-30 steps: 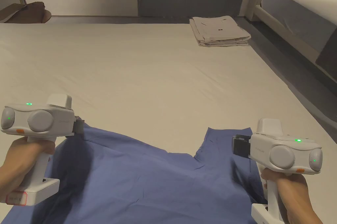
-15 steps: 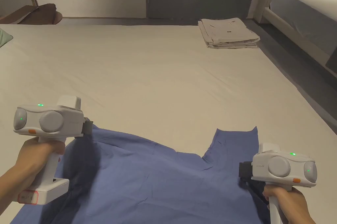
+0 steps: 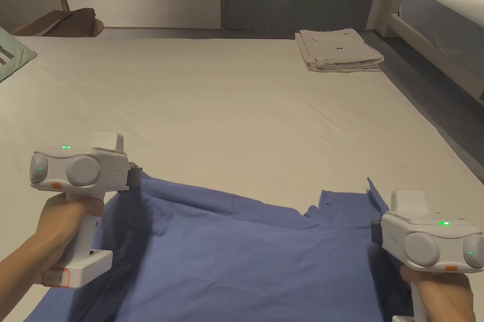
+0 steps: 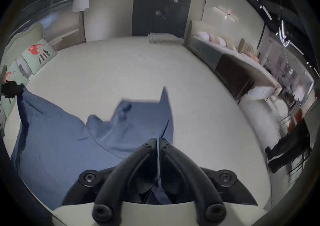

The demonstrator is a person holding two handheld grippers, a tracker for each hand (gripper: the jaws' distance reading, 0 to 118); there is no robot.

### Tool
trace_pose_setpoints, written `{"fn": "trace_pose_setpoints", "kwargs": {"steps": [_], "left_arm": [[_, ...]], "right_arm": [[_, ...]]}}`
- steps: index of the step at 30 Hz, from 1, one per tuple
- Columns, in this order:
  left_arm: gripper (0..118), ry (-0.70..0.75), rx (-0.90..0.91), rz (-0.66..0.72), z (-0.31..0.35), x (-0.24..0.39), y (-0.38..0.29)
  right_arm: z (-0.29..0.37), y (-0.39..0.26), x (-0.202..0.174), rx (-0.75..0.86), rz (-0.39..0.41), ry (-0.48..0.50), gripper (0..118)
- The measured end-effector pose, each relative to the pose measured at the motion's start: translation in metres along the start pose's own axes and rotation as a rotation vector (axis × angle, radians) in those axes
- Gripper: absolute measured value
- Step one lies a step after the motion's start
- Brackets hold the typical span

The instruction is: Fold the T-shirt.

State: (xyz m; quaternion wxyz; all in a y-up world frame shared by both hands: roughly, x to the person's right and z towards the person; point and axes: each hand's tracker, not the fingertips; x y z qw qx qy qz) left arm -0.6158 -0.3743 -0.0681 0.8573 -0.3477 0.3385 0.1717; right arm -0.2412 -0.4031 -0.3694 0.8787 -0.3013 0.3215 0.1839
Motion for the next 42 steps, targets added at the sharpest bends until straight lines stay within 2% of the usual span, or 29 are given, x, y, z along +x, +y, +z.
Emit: {"fn": "trace_pose_setpoints", "kwargs": {"steps": [5, 10, 15, 26, 31, 37, 42], "left_arm": [[2, -0.008, 0.109, 0.067, 0.037, -0.013, 0.014], [2, 0.01, 0.244, 0.118, 0.086, -0.032, 0.047], [2, 0.056, 0.388, 0.153, 0.135, -0.05, 0.088], [2, 0.191, 0.651, 0.172, 0.198, -0.059, 0.206], [2, 0.25, 0.754, 0.165, 0.208, -0.057, 0.255], [2, 0.322, 0.817, 0.118, 0.186, -0.055, 0.293], [2, 0.349, 0.839, 0.118, 0.151, -0.055, 0.298]], "right_arm": [[0.03, 0.043, -0.007, 0.206, 0.053, 0.035, 1], [0.062, 0.102, -0.027, 0.396, 0.13, 0.029, 1], [0.078, 0.162, -0.037, 0.55, 0.16, 0.02, 1], [0.112, 0.303, -0.06, 0.802, 0.123, 0.005, 1], [0.125, 0.359, -0.068, 0.886, 0.065, 0.007, 1], [0.115, 0.397, -0.078, 0.932, 0.037, 0.009, 1], [0.084, 0.398, -0.087, 0.946, 0.021, -0.006, 1]]}}
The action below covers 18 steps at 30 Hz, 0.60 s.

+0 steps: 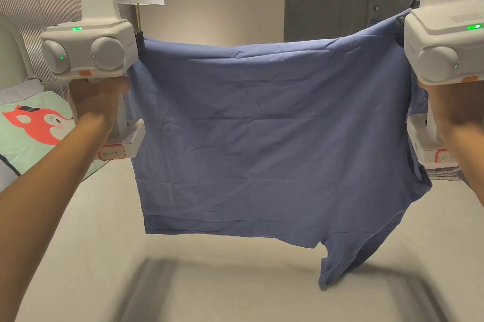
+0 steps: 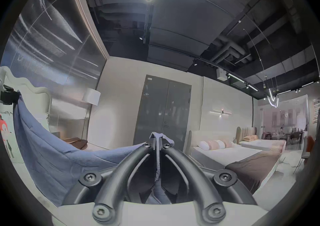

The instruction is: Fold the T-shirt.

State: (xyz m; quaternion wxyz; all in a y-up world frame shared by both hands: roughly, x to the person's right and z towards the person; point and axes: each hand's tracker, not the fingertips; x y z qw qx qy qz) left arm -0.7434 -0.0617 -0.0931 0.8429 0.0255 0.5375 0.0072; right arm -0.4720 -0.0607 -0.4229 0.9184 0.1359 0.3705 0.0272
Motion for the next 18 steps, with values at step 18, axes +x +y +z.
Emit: {"fn": "trace_pose_setpoints", "kwargs": {"steps": [18], "left_arm": [[2, 0.009, -0.362, -0.001, 0.015, -0.032, -0.245]], "right_arm": [[0.058, -0.223, -0.03, -0.351, -0.019, 0.082, 1]]}}
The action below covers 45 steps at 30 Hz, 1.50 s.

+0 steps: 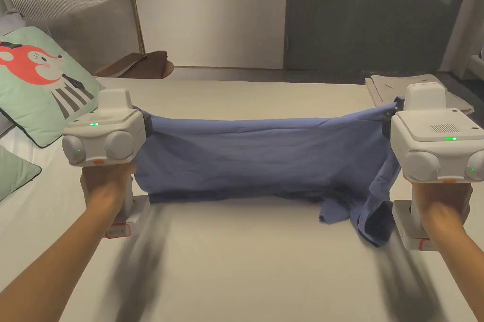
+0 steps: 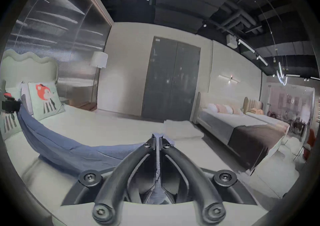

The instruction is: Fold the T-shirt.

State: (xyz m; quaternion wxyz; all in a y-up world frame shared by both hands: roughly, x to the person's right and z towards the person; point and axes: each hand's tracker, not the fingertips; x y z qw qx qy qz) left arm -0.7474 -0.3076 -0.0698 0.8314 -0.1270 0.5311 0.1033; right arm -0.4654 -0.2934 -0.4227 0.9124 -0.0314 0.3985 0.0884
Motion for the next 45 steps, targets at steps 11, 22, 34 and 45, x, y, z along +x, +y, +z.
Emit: {"fn": "trace_pose_setpoints", "kwargs": {"steps": [11, 22, 34, 45], "left_arm": [[2, -0.023, -0.133, -0.031, 0.091, -0.037, -0.111], [2, -0.034, -0.194, -0.012, 0.198, -0.07, -0.171], [2, -0.054, -0.301, -0.029, 0.281, -0.099, -0.229], [2, -0.029, -0.492, -0.003, 0.282, -0.11, -0.269]], "right_arm": [[0.103, -0.097, 0.016, -0.158, -0.039, 0.096, 1], [0.231, -0.151, 0.029, -0.226, -0.099, 0.108, 1], [0.326, -0.196, 0.041, -0.314, -0.134, 0.124, 1], [0.343, -0.235, 0.04, -0.538, -0.151, 0.11, 1]]}}
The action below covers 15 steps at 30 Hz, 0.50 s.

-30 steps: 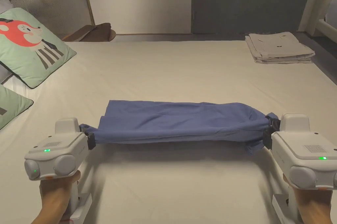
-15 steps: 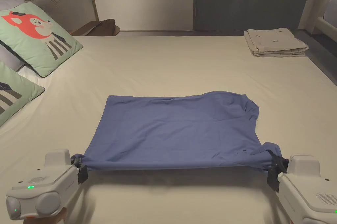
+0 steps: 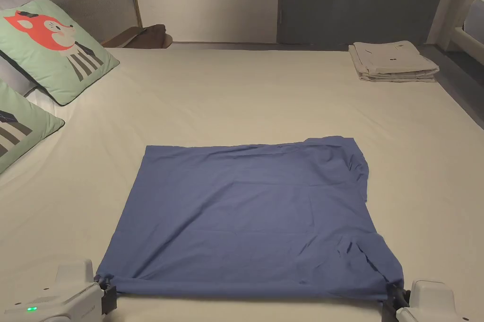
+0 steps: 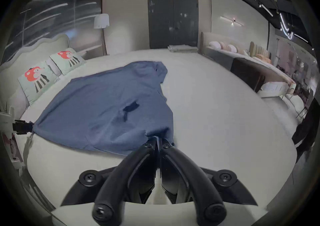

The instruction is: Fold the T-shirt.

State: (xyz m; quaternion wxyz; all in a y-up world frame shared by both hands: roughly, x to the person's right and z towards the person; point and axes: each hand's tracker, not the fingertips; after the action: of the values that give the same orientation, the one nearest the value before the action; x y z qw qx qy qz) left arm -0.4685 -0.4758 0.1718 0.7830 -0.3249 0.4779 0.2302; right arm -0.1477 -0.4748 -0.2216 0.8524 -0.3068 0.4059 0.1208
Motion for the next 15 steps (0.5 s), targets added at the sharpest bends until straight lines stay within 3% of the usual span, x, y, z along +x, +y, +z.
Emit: {"fn": "trace_pose_setpoints", "kwargs": {"steps": [4, 8, 10, 12, 14, 15], "left_arm": [[2, 0.002, -0.021, 0.007, -0.005, -0.002, -0.001], [3, 0.001, -0.028, -0.002, -0.002, -0.001, 0.003], [18, 0.003, -0.032, 0.001, 0.002, 0.0, 0.009], [67, 0.0, -0.03, -0.002, 0.014, 0.008, 0.015], [107, -0.008, 0.002, -0.005, 0.022, 0.011, 0.023], [111, -0.007, 0.032, -0.004, 0.028, 0.013, 0.028]], "right_arm": [[-0.014, -0.005, 0.007, -0.096, -0.049, 0.002, 2], [-0.007, 0.001, 0.008, -0.067, -0.067, 0.016, 2], [-0.001, 0.008, 0.008, -0.049, -0.078, 0.025, 8], [0.005, 0.019, 0.006, -0.037, -0.077, 0.008, 46], [0.011, 0.032, 0.006, 0.03, -0.077, -0.02, 90], [0.015, 0.04, 0.005, 0.069, -0.084, -0.019, 103]]}}
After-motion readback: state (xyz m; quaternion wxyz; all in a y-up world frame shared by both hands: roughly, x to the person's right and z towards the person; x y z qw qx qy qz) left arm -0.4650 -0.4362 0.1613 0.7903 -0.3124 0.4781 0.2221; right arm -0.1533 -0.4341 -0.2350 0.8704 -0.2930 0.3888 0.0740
